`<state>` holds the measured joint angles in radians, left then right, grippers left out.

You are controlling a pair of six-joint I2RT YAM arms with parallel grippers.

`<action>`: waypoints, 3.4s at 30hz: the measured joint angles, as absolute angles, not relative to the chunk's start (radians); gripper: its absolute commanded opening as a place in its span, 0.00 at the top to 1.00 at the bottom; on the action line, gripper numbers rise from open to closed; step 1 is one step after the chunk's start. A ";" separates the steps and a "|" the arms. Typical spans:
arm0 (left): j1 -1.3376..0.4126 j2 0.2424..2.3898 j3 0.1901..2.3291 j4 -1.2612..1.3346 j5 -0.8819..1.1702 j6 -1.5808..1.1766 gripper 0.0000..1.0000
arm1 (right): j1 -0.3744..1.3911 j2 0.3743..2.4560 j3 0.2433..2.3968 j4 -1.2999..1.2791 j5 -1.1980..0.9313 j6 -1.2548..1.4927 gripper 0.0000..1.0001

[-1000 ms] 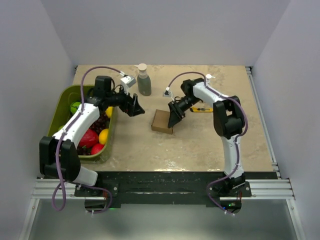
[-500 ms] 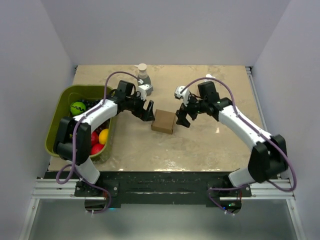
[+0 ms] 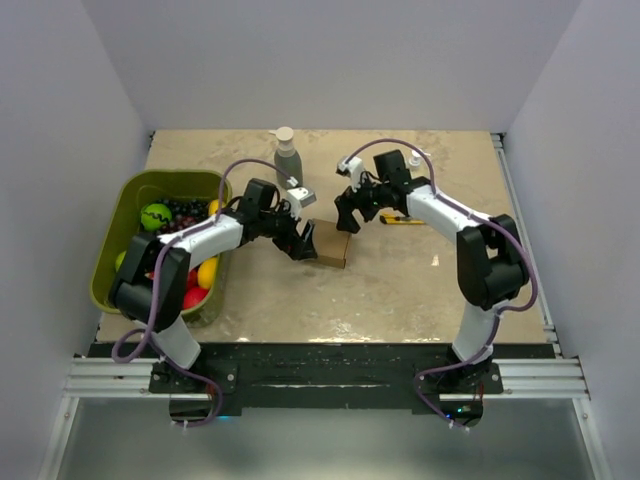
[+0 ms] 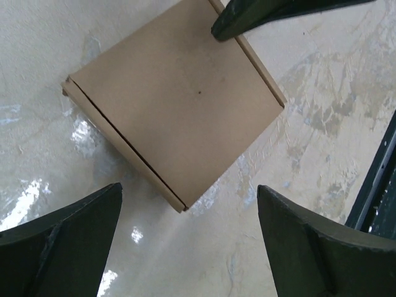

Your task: Unpack the express box

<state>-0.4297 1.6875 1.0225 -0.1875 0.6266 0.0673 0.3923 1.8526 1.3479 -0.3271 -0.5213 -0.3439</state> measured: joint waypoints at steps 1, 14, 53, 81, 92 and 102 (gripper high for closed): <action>-0.430 1.697 1.022 -0.169 0.627 0.059 0.07 | 0.392 1.864 1.355 -0.329 -0.527 -0.339 0.13; -0.423 1.861 1.023 -0.064 0.881 -0.071 0.42 | 0.399 1.938 1.333 -0.342 -0.623 -0.210 0.29; -0.383 1.922 1.090 -0.028 0.916 -0.414 1.00 | 0.468 1.883 1.320 -0.330 -0.586 -0.117 0.24; -0.264 1.905 1.052 -0.213 0.760 -0.068 0.58 | 0.451 1.603 1.273 -0.559 -0.410 -0.419 0.16; -0.200 1.851 1.306 -0.400 0.706 0.056 0.28 | 0.451 1.655 1.214 -0.448 -0.437 -0.436 0.18; -0.244 1.810 1.391 -0.522 0.891 0.147 0.00 | 0.453 1.800 1.238 -0.337 -0.535 -0.441 0.17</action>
<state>-0.2440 1.8099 1.3907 -0.5224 0.8913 0.1467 0.4526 1.8000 1.2381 -0.3367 -0.5346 -0.4408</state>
